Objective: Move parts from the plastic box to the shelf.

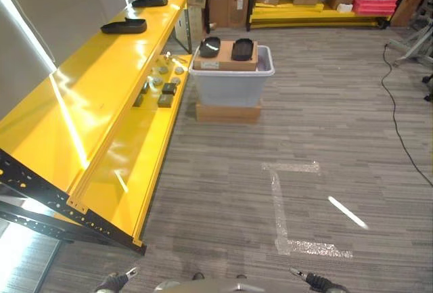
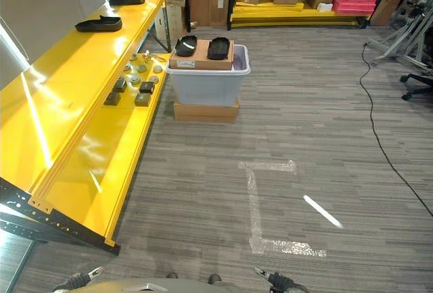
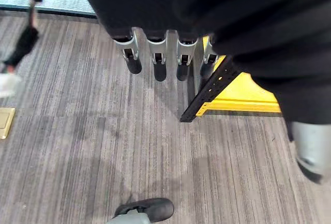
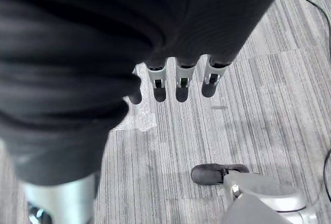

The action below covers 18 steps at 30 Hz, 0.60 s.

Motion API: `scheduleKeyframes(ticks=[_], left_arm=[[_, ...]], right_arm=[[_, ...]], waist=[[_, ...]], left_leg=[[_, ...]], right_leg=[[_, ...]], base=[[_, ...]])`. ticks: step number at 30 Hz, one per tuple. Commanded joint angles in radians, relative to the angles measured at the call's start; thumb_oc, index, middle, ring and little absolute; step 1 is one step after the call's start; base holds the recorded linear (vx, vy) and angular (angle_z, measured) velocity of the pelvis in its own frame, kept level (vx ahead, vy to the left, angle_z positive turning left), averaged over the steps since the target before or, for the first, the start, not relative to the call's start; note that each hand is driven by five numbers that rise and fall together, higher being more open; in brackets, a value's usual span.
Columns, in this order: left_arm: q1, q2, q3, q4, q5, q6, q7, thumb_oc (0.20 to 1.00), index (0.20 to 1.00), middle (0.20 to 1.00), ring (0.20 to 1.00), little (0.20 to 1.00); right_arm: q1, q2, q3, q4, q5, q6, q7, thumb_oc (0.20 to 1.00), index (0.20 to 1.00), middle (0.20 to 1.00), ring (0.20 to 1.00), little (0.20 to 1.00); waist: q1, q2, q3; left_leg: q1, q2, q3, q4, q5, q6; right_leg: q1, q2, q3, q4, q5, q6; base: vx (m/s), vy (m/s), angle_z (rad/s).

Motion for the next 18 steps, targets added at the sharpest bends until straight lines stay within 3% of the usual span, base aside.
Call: scheduleKeyframes(ticks=[1, 7, 14, 18], left_arm=[[-0.064, 0.023, 0.011, 0.028, 0.008, -0.032, 0.026, 1.0, 1.0, 1.0, 1.0, 1.0], [-0.046, -0.002, 0.02, 0.01, -0.018, -0.054, 0.052, 1.0, 1.0, 1.0, 1.0, 1.0], [-0.046, -0.005, 0.013, 0.026, -0.012, -0.053, 0.045, 1.0, 1.0, 1.0, 1.0, 1.0], [-0.079, 0.023, 0.013, -0.012, -0.027, -0.067, 0.051, 1.0, 1.0, 1.0, 1.0, 1.0]], right_arm=[[-0.032, -0.008, 0.034, 0.019, -0.002, -0.017, -0.021, 1.0, 1.0, 1.0, 1.0, 1.0], [-0.012, 0.028, 0.012, -0.026, 0.054, -0.058, -0.068, 1.0, 1.0, 1.0, 1.0, 1.0], [-0.013, 0.035, 0.038, -0.021, 0.012, -0.048, -0.068, 1.0, 1.0, 1.0, 1.0, 1.0], [-0.042, 0.013, 0.04, -0.058, 0.01, -0.062, -0.081, 1.0, 1.0, 1.0, 1.0, 1.0]], waist=[[0.013, -0.031, 0.004], [0.011, -0.033, 0.008], [0.01, -0.038, 0.017], [0.009, -0.045, 0.042]], left_leg=[[-0.018, 0.03, -0.081, -0.009, -0.027, -0.07], [-0.019, 0.029, -0.078, -0.009, -0.03, -0.064], [-0.02, 0.023, -0.071, -0.009, -0.036, -0.05], [-0.036, 0.016, -0.07, -0.006, -0.034, -0.03]], right_leg=[[0.022, -0.075, 0.04, 0.002, -0.033, 0.109], [0.018, -0.079, 0.041, 0.002, -0.034, 0.115], [0.013, -0.088, 0.054, 0.003, -0.026, 0.118], [-0.043, -0.096, 0.074, 0.086, -0.041, 0.121]], base=[[0.0, 0.0, 0.0], [0.01, 0.011, 0.0], [0.01, 0.047, -0.03], [-0.01, 0.108, -0.1]])
